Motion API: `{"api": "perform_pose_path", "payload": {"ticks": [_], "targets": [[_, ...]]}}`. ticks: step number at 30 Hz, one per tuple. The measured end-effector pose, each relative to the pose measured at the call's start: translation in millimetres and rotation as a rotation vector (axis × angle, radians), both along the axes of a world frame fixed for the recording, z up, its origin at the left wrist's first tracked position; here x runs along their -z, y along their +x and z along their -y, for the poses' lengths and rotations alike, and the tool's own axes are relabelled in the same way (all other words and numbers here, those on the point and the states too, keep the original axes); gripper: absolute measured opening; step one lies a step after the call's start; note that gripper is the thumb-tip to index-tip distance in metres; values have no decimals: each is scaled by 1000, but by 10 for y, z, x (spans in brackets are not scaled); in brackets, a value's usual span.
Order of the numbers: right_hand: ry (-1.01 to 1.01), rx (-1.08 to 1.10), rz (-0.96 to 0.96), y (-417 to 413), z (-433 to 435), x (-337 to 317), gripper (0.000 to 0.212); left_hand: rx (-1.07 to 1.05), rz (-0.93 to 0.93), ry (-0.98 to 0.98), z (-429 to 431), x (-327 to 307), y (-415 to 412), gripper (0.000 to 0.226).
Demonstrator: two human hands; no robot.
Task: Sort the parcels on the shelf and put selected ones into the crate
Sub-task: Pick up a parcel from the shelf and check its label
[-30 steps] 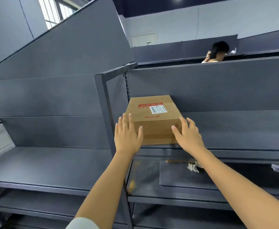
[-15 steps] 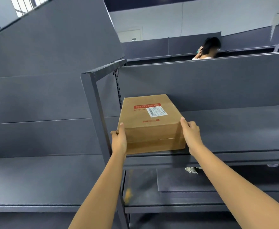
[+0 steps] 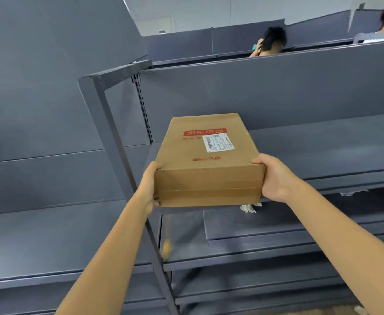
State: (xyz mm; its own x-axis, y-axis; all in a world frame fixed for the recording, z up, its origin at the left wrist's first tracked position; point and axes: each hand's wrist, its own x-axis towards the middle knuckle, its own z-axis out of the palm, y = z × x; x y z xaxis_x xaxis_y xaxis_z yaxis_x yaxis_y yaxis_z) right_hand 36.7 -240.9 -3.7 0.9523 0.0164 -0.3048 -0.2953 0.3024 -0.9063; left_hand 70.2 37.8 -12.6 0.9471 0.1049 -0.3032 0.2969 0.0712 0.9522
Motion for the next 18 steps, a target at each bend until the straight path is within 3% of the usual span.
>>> {"api": "perform_pose_path", "payload": {"ticks": [4,6,9,14,17,18], "targets": [[61,-69,-122,-244,361,38,47,187,-48,-140,-64,-20,7,31],[47,-69,-140,-334,505,91,51,232,-90,-221,-23,-3,16,46],[53,-112,-110,-476,648,165,61,275,-117,-175,211,-16,-48,55],[110,-56,-50,-858,1018,259,43,430,-106,-108,705,13,-131,45],[104,23,-23,-1131,1337,344,73,565,-60,-62,1027,96,-195,50],[106,46,-26,-1222,1409,367,75,604,-45,-61,1131,123,-218,54]]}}
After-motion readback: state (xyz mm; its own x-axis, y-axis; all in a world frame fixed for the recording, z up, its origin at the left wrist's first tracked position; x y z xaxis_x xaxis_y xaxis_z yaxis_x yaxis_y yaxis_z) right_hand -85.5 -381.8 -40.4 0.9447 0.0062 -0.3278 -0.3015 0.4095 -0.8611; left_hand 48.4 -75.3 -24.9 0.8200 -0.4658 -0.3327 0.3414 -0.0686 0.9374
